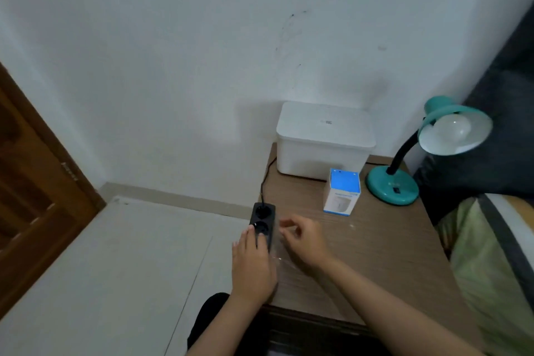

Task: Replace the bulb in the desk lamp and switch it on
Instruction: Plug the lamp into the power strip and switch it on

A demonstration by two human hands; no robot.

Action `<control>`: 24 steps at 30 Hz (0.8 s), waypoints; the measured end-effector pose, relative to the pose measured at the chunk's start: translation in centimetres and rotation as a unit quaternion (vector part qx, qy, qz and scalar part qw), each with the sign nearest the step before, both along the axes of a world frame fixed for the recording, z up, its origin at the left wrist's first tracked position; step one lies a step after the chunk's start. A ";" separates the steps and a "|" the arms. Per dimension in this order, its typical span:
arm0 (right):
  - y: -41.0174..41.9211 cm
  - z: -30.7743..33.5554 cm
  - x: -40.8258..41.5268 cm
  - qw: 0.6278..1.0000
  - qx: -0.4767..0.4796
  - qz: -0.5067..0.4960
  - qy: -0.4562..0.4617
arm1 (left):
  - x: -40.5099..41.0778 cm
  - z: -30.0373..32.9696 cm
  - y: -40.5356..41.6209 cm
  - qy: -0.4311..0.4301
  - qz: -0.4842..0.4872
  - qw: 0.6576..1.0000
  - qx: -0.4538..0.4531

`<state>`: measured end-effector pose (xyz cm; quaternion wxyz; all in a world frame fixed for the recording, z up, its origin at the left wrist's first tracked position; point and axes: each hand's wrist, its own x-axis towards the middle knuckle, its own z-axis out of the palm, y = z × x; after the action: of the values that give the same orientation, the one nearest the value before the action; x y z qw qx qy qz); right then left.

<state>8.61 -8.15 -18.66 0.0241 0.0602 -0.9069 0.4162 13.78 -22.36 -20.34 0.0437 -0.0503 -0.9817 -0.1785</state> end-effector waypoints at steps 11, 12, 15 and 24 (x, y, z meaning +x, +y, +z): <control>16.9 -4.3 6.1 0.961 0.078 -0.252 0.088 | 0.5 -0.5 12.7 0.022 -0.218 0.975 0.036; 18.3 -4.5 6.0 0.956 0.077 -0.270 0.085 | -0.2 -0.7 14.1 0.018 -0.239 0.970 0.039; 21.4 -4.3 5.0 0.943 0.066 -0.316 0.078 | -2.9 -1.0 18.0 -0.048 -0.277 0.957 0.069; 26.5 -3.3 -4.3 0.965 0.049 -0.250 0.068 | -12.5 -1.2 26.4 0.006 -0.295 0.954 0.045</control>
<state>4.32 18.31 -21.99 0.1855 -0.1392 -0.9089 0.3467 1.31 4.08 -21.58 -0.0028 -0.3369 -0.9136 -0.2275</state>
